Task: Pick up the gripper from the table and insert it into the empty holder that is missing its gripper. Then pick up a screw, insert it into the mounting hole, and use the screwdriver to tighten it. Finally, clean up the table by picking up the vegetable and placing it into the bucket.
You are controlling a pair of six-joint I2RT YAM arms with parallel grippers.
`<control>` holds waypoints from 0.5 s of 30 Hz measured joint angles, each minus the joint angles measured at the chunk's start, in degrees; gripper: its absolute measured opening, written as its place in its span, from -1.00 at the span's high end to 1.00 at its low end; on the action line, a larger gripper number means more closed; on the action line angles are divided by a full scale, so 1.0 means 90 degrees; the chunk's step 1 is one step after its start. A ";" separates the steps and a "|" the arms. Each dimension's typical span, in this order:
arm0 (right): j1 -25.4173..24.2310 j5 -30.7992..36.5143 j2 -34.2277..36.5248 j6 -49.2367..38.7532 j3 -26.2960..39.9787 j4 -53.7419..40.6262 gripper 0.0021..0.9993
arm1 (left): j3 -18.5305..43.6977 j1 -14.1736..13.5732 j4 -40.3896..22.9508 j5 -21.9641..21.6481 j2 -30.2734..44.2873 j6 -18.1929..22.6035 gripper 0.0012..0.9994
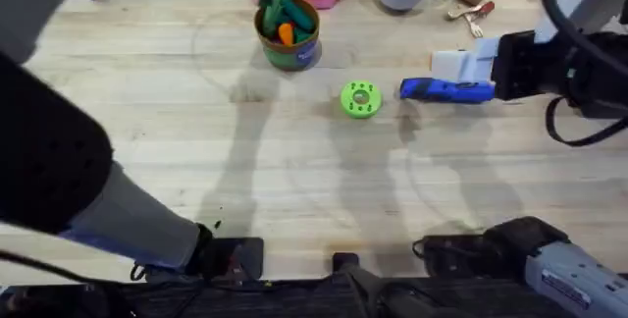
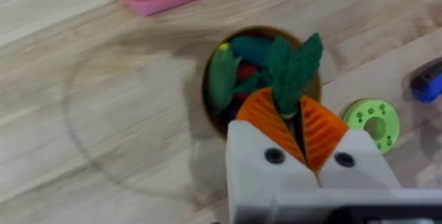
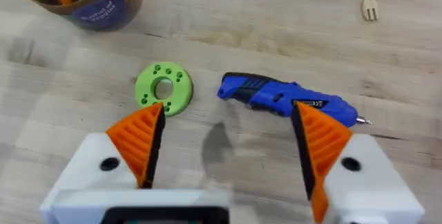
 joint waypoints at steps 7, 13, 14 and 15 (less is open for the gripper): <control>0.0000 0.0000 0.0000 0.0000 0.0000 0.0000 -0.99 | 0.0000 -0.0411 0.0225 0.0007 0.0659 -0.0112 0.95; 0.0000 0.0000 0.0000 0.0000 0.0000 0.0000 -0.99 | 0.0000 -0.0434 0.0325 0.0006 0.0808 -0.0120 0.40; 0.0000 0.0000 0.0000 0.0000 0.0000 0.0000 -0.99 | 0.0000 -0.0434 0.0326 0.0007 0.0805 -0.0123 0.08; 0.0000 0.0000 0.0000 0.0000 0.0000 0.0002 -0.99 | 0.0000 -0.0432 0.0316 0.0007 0.0805 -0.0122 -0.22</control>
